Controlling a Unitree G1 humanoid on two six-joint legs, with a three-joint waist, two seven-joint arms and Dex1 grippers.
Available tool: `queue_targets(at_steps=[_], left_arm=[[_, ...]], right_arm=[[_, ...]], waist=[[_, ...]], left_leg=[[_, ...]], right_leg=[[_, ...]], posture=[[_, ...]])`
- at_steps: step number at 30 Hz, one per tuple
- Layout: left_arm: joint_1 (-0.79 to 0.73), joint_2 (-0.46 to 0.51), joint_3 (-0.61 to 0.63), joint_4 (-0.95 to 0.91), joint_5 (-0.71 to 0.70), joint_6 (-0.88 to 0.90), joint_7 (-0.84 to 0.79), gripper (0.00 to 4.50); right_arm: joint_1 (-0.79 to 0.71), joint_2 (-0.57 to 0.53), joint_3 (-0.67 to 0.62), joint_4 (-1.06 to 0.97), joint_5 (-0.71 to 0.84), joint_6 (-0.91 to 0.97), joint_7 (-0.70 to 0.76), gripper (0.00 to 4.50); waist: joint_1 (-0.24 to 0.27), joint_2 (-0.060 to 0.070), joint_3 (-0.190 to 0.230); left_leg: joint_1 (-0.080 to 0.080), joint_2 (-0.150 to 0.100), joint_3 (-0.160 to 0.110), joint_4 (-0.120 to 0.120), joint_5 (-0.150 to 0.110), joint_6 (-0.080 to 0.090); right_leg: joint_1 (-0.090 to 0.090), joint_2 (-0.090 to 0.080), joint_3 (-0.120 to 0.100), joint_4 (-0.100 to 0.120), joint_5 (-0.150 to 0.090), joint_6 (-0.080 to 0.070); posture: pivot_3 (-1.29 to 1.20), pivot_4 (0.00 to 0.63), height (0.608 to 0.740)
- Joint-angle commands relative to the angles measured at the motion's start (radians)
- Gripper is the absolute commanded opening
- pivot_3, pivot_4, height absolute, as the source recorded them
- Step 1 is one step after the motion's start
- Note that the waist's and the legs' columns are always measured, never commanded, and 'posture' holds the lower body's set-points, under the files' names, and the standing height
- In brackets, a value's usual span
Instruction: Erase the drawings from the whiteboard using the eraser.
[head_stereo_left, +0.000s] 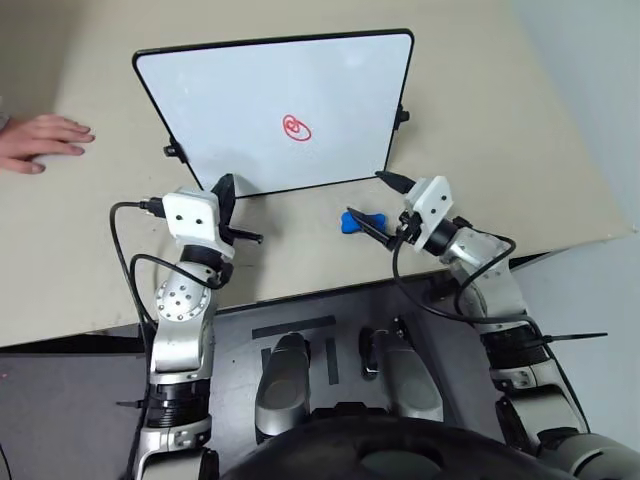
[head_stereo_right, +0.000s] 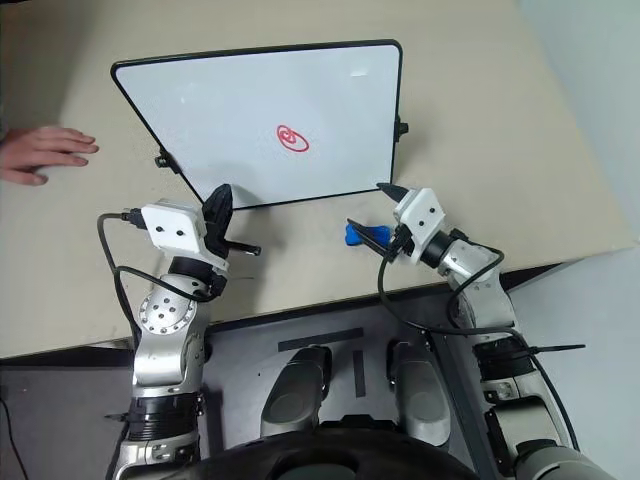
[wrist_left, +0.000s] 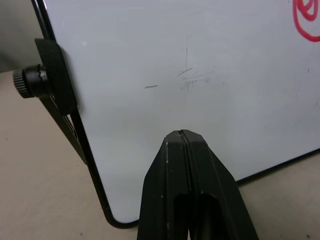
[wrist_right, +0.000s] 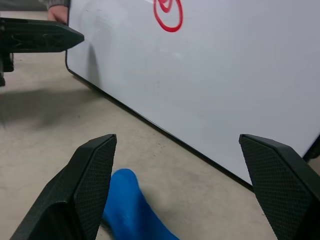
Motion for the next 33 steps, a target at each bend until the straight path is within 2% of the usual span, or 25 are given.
queue_targets(at_steps=[1, 7, 14, 23, 33], left_arm=[[-0.012, 0.013, 0.013, -0.043, -0.013, 0.007, -0.012, 0.0], [-0.052, 0.037, 0.008, -0.022, -0.022, 0.02, -0.041, 0.0], [-0.045, 0.022, -0.001, -0.017, -0.014, 0.01, -0.035, 0.0], [0.068, -0.011, 0.009, -0.115, 0.0, 0.023, 0.013, 0.0], [0.128, -0.04, 0.003, -0.16, 0.01, 0.032, 0.045, 0.0]], right_arm=[[0.019, 0.009, 0.006, -0.051, 0.005, -0.008, -0.007, 4.15], [0.048, 0.022, 0.024, -0.115, 0.0, 0.016, -0.022, 4.15], [0.038, -0.019, 0.059, -0.145, -0.009, 0.047, 0.026, 4.15], [0.046, -0.11, 0.074, -0.144, 0.018, 0.078, 0.137, 4.15], [0.039, -0.153, 0.074, -0.099, 0.016, 0.083, 0.199, 4.15]], waist=[[0.0, 0.0, 0.0], [0.0, 0.0, 0.0], [0.0, 0.0, 0.0], [0.0, 0.0, 0.0], [0.0, 0.0, 0.0]], left_leg=[[0.0, 0.0, 0.0, 0.0, 0.0, 0.0], [0.0, 0.0, 0.0, 0.0, 0.0, 0.0], [0.0, 0.0, -0.001, 0.0, -0.001, -0.001], [-0.001, 0.0, 0.0, 0.0, -0.001, -0.001], [0.0, 0.0, 0.0, 0.0, -0.001, -0.001]], right_leg=[[0.0, 0.0, 0.0, 0.0, 0.0, 0.0], [0.0, 0.0, 0.0, 0.0, 0.0, 0.0], [0.0, 0.0, 0.0, -0.001, 0.0, 0.0], [0.0, 0.0, 0.0, -0.001, -0.001, 0.001], [0.001, 0.0, 0.0, -0.001, -0.003, 0.004]], posture=[[0.0, 0.15, 0.74], [0.0, 0.15, 0.74], [0.0, 0.15, 0.74], [0.0, 0.15, 0.74], [0.0, 0.15, 0.74]])
